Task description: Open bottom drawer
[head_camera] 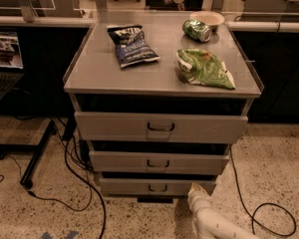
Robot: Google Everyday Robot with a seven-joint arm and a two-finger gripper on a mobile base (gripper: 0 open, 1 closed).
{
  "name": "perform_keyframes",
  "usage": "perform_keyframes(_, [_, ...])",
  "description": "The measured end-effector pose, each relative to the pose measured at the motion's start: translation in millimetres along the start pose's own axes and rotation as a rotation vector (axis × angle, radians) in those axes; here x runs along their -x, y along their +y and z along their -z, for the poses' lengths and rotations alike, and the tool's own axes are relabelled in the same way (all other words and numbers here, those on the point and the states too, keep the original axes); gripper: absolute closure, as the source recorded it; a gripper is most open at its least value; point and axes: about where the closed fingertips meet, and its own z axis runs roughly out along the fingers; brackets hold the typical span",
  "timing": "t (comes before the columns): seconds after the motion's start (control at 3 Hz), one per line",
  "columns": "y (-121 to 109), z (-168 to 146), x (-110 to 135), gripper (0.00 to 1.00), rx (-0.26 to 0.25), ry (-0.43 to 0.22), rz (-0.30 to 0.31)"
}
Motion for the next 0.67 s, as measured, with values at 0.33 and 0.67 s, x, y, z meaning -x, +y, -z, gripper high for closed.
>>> perform_keyframes(0.33, [-0.4, -1.6, 0.4, 1.0, -0.003, 0.002, -0.002])
perform_keyframes(0.67, [-3.6, -11.2, -2.8, 1.0, 0.015, -0.005, 0.014])
